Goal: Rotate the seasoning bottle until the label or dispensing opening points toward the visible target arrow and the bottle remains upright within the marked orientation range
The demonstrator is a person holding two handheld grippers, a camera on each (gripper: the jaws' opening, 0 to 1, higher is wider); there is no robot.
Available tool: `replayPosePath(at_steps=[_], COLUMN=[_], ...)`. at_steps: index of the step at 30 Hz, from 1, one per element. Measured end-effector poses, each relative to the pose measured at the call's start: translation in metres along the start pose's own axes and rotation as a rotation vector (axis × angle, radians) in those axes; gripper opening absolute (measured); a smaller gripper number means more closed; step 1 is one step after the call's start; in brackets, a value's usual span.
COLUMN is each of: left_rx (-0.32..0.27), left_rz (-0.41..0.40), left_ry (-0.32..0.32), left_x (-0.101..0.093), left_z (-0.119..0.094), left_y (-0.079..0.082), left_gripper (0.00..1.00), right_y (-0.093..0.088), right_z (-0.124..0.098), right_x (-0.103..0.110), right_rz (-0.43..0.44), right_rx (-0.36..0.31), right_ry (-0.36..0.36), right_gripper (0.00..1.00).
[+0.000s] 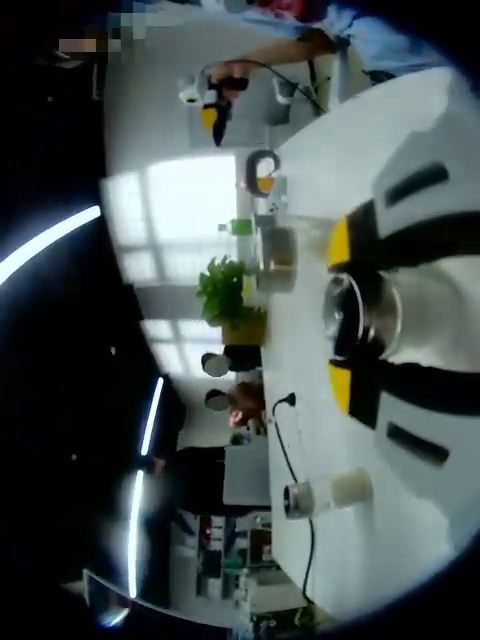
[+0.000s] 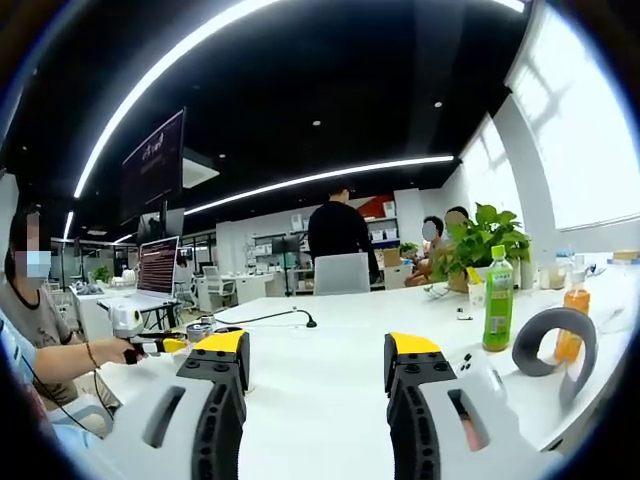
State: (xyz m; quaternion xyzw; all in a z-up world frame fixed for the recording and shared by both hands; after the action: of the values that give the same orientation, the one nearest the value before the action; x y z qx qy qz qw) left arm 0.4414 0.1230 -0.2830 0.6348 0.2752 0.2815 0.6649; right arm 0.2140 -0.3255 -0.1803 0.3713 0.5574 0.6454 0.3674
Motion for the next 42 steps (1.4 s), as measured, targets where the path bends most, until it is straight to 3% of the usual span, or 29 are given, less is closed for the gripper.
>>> replayPosePath(at_steps=[7,9,11,14,16,19,22,24,26,35,40,42], left_rx=[-0.001,0.009,-0.018,-0.031,-0.001,0.009,0.07,0.053,0.009,0.01,0.028,0.026], left_rz=[0.023,0.036,0.032,0.016,0.04,0.009,-0.091,-0.159,-0.17,-0.098,-0.147,-0.162], left_ry=[-0.012,0.001,0.019,0.018,0.036,0.094,0.229,0.306,0.333,0.593,0.7,0.705], left_x=[-0.001,-0.001,-0.002,-0.003,-0.002,-0.005,-0.006,-0.011,-0.015,-0.033,-0.043,-0.046], left_z=[0.0,0.0,-0.001,-0.004,-0.007,-0.014,-0.023,-0.029,-0.033,-0.038,-0.025,-0.02], left_y=[0.0,-0.001,0.002,0.008,0.008,0.011,0.015,0.02,0.023,0.021,0.009,0.005], left_gripper=[0.37,0.48,0.58,0.59,0.59,0.65,0.79,0.83,0.82,0.76,0.64,0.63], right_y=[-0.001,-0.001,-0.002,-0.002,-0.002,-0.001,-0.001,-0.001,-0.002,-0.001,-0.001,-0.001], right_z=[0.001,0.001,0.001,0.001,0.0,0.0,0.0,0.0,0.001,0.001,0.002,0.002], right_x=[0.0,-0.001,-0.001,-0.001,-0.001,-0.001,-0.001,0.0,0.0,0.0,0.0,0.0], right_rz=[-0.001,-0.003,-0.001,-0.001,-0.001,-0.001,-0.004,-0.003,-0.002,-0.004,-0.003,-0.003], right_rx=[0.006,0.012,0.012,0.012,0.012,0.011,0.011,0.012,0.014,0.017,0.019,0.018], right_ry=[0.006,0.003,0.004,0.004,0.004,0.004,0.003,0.004,0.007,0.01,0.015,0.016], right_gripper=[0.55,0.55,0.55,0.55,0.55,0.55,0.55,0.55,0.55,0.55,0.55,0.55])
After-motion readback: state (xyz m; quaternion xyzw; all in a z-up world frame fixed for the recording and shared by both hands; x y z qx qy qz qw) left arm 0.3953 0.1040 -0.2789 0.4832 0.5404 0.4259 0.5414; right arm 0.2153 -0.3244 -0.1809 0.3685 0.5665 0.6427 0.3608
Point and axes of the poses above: the point that each gripper's makers call its tool centre point, and the gripper's own axes: z roughly forward along the fingers, x roughly to its left, y roughly out of its top, the point moved 10 cm from there along -z, roughly backward along the fingers, and after that the axes turned 13 degrees about y, right-handed, at the moved point
